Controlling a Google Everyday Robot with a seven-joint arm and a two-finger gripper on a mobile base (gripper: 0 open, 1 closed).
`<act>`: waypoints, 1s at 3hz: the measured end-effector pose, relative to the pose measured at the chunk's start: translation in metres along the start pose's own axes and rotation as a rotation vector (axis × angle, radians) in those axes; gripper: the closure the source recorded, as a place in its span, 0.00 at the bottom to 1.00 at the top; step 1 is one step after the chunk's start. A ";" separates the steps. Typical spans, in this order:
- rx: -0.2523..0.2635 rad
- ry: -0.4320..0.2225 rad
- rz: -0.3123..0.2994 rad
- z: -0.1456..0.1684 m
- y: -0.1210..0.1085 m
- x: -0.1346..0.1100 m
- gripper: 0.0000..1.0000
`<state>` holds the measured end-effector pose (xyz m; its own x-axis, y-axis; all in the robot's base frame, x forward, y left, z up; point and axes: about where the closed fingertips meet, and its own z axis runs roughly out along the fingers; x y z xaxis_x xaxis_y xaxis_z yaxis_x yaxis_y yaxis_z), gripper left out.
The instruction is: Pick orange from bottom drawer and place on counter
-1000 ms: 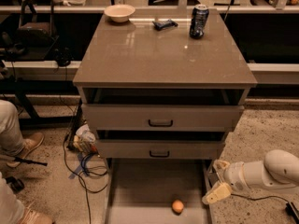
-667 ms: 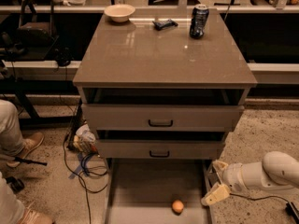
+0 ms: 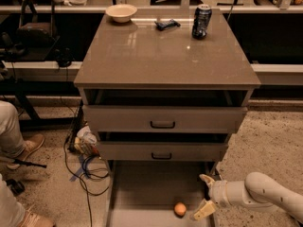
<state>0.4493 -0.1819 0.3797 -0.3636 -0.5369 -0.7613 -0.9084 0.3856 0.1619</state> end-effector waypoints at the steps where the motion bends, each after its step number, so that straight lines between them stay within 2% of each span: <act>1: 0.005 0.000 -0.005 0.003 -0.002 0.003 0.00; 3: 0.071 0.013 -0.099 0.059 -0.034 0.053 0.00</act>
Offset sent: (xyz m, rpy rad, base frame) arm 0.0232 -0.0061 -0.0881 -0.0724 -0.1308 -0.0197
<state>0.4726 -0.1794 0.2970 -0.2758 -0.5845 -0.7631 -0.9233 0.3817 0.0413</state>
